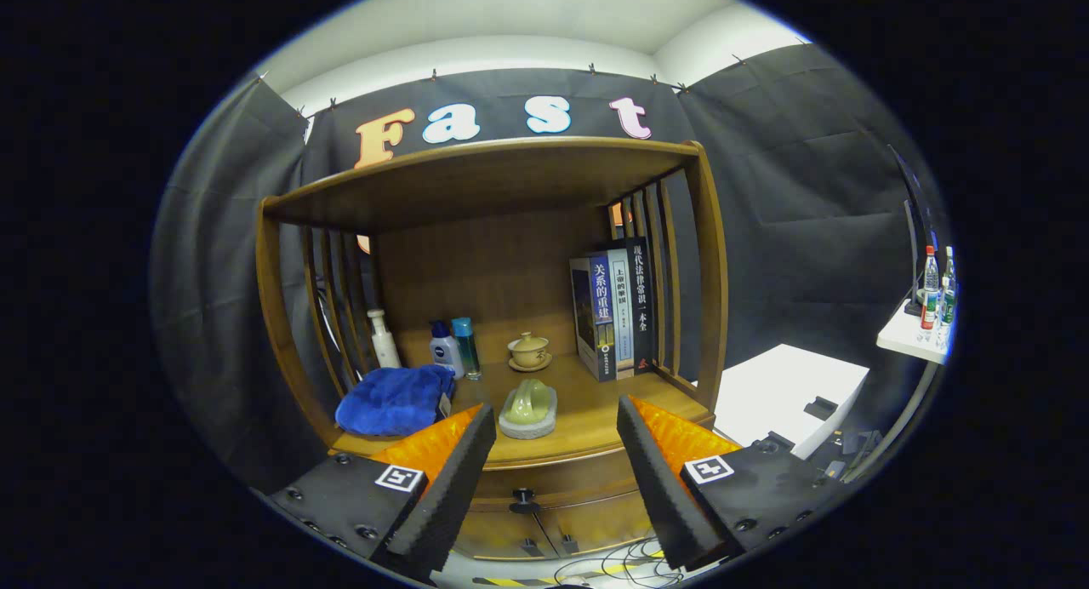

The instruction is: Pull open the drawer, take out the items inside it, and place them on the countertop above the cabinet.

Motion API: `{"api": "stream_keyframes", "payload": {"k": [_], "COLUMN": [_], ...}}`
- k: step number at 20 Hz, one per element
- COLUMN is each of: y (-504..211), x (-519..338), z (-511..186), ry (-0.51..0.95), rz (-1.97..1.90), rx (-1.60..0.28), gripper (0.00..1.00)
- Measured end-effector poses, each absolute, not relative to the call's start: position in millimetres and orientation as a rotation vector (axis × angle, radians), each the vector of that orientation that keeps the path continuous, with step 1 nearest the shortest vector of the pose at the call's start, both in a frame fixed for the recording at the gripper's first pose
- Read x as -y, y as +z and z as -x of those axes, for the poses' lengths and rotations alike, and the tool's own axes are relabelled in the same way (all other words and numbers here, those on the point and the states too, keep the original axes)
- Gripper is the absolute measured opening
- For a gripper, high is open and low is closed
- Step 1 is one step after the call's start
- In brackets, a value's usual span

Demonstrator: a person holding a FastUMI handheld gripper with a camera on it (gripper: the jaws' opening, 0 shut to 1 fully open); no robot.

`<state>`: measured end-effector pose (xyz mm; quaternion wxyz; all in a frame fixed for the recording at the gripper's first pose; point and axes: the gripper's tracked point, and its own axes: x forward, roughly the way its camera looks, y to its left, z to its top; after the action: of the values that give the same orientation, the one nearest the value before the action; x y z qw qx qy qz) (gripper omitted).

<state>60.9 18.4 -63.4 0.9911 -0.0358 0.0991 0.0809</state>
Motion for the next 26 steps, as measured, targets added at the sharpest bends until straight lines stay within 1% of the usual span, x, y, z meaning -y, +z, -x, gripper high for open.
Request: {"api": "stream_keyframes", "payload": {"k": [3,26], "y": [-57,-73], "x": [-18,-27], "z": [-60,-56], "ry": [0.154,0.179], "rz": [0.093,0.058], "rx": [-0.177,-0.22], "gripper": [0.96,0.96]}}
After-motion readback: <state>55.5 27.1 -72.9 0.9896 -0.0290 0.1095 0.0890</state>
